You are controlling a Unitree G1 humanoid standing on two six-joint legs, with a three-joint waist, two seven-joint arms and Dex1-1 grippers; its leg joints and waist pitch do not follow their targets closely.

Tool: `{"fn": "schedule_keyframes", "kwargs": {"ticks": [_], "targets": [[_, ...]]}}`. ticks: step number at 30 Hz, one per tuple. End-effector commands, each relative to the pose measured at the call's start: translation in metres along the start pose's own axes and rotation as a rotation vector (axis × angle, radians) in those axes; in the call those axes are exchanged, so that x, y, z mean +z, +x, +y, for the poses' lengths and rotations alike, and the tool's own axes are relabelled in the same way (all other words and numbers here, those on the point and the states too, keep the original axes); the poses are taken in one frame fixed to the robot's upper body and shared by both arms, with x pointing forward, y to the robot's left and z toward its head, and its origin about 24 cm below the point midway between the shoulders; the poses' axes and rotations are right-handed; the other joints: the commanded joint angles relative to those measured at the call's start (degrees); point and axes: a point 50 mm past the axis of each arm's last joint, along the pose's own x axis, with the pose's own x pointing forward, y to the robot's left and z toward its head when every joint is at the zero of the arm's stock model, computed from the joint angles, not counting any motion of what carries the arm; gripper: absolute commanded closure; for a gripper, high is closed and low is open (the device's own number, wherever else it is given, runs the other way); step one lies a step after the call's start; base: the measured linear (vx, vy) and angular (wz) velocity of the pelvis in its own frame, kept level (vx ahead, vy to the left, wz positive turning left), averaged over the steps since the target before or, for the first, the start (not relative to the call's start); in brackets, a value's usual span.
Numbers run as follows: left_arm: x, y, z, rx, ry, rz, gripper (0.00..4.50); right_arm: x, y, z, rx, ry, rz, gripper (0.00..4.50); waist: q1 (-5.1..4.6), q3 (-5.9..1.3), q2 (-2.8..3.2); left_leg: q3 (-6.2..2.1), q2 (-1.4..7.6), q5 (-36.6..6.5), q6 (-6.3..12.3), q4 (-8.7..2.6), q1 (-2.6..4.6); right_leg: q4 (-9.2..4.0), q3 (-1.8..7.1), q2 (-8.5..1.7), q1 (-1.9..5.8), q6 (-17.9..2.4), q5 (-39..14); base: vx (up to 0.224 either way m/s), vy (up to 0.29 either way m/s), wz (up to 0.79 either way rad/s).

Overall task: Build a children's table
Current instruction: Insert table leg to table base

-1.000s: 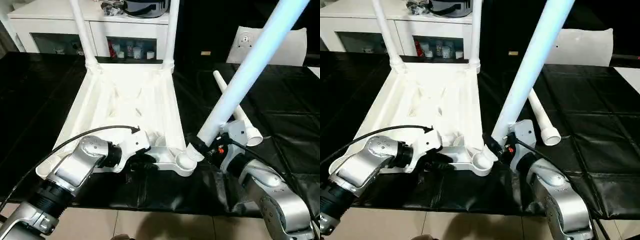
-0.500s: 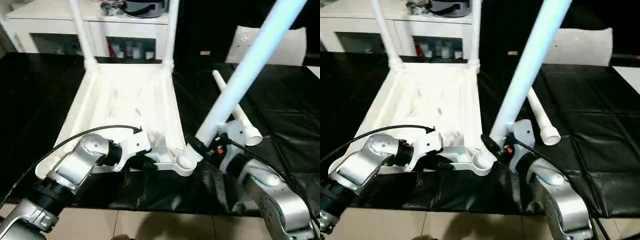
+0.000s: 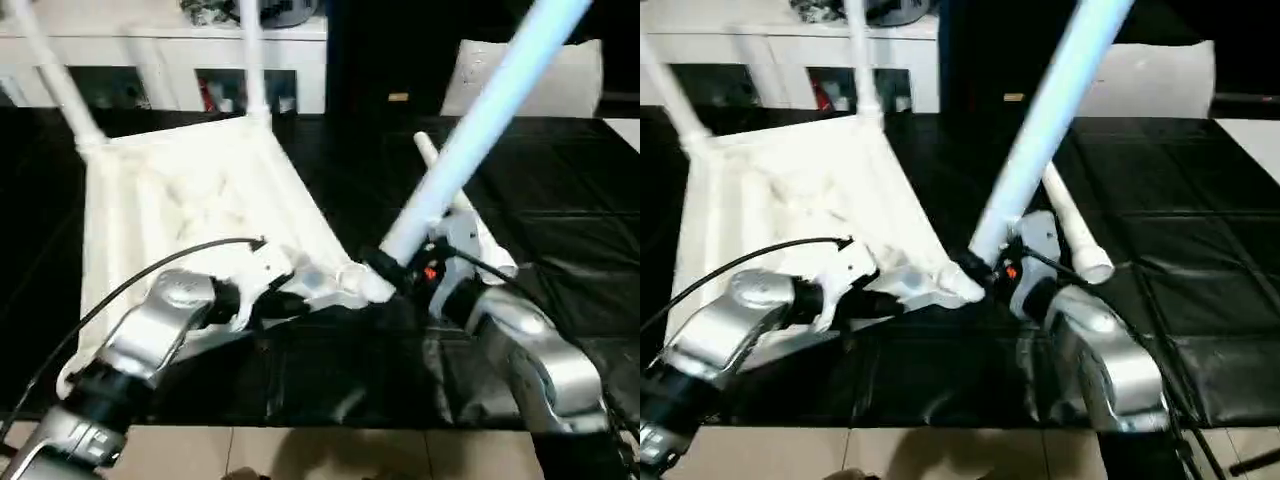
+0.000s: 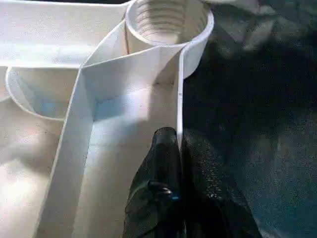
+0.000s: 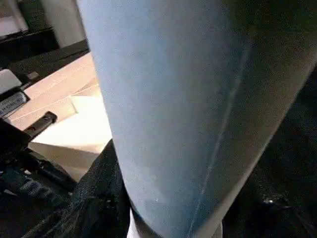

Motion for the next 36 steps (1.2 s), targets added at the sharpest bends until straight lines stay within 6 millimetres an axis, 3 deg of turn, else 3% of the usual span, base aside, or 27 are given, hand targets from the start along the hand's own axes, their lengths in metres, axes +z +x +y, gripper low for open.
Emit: {"fn": "schedule_keyframes", "kwargs": {"ticks": [1, 3, 7, 10, 12, 13, 28, 36], "targets": [[0.0, -0.001, -0.004, -0.035, 0.043, 0.018, 4.5, 0.001, 0.002, -0.002, 0.008, -0.048, 0.003, 2.59, 0.48, -3.39, 0.57, -1.34, 3.38, -8.1, 1.49, -3.82, 0.68, -4.37, 3.57, -5.89, 2.73, -11.1, -6.1, 0.0, 0.0, 0.0], [0.0, -0.002, -0.003, -0.035, 0.055, 0.025, 4.5, -0.005, 0.002, -0.002, 0.033, 0.016, 0.069, 2.59, 0.72, -3.31, 0.5, -1.3, 3.33, -8.7, 1.34, -3.88, 0.74, -4.55, 3.67, -5.93, 2.86, -10.9, -7.2, 0.0, 0.0, 0.0], [0.0, -0.005, -0.003, -0.041, 0.096, 0.023, 4.5, -0.006, 0.006, 0.0, 0.107, 0.013, 0.042, 2.59, 1.12, -3.27, 0.59, -1.32, 3.38, -10.2, 0.82, -3.92, 0.75, -4.8, 3.7, -6.1, 2.8, -10.1, -9.9, 0.0, 0.0, 0.0], [-0.001, -0.005, -0.003, -0.06, 0.115, 0.014, 4.5, -0.006, 0.008, -0.001, 0.123, 0.014, 0.035, 2.59, 1.16, -3.44, 0.18, -1.3, 3.38, -9.1, 0.84, -3.84, 0.64, -4.6, 3.67, -6.12, 2.88, -10.2, -8.5, 0.0, 0.0, 0.0], [-0.001, -0.004, -0.003, -0.084, 0.135, -0.003, 4.5, -0.009, 0.013, 0.0, 0.145, 0.009, 0.056, 2.59, 1.18, -3.54, 0.29, -1.31, 3.31, -8.0, 1.25, -3.75, 0.53, -4.36, 3.63, -6.15, 2.93, -10.6, -6.9, 0.0, 0.0, 0.0], [0.0, -0.004, -0.003, -0.095, 0.139, -0.008, 4.5, -0.01, 0.014, 0.001, 0.156, 0.007, 0.068, 2.59, 1.13, -3.52, -0.01, -1.21, 3.33, -7.8, 1.4, -3.76, 0.61, -4.42, 3.63, -6.05, 2.87, -10.7, -6.8, 0.0, 0.0, 0.0], [0.001, -0.003, 0.001, -0.145, 0.216, 0.017, 4.5, -0.02, 0.019, 0.006, 0.258, -0.043, 0.18, 2.59, 1.45, -3.35, 0.26, -1.23, 3.46, -9.7, 0.76, -3.91, 0.81, -4.69, 3.69, -6.19, 2.63, -9.7, -11.0, 0.0, 0.0, 0.0], [0.003, -0.003, -0.001, -0.184, 0.244, 0.013, 4.5, -0.019, 0.024, 0.007, 0.288, -0.061, 0.19, 2.59, 1.47, -3.45, 0.02, -1.24, 3.49, -9.2, 0.87, -3.91, 0.74, -4.49, 3.68, -6.21, 2.74, -10.3, -9.3, 0.0, 0.0, 0.0]]}}
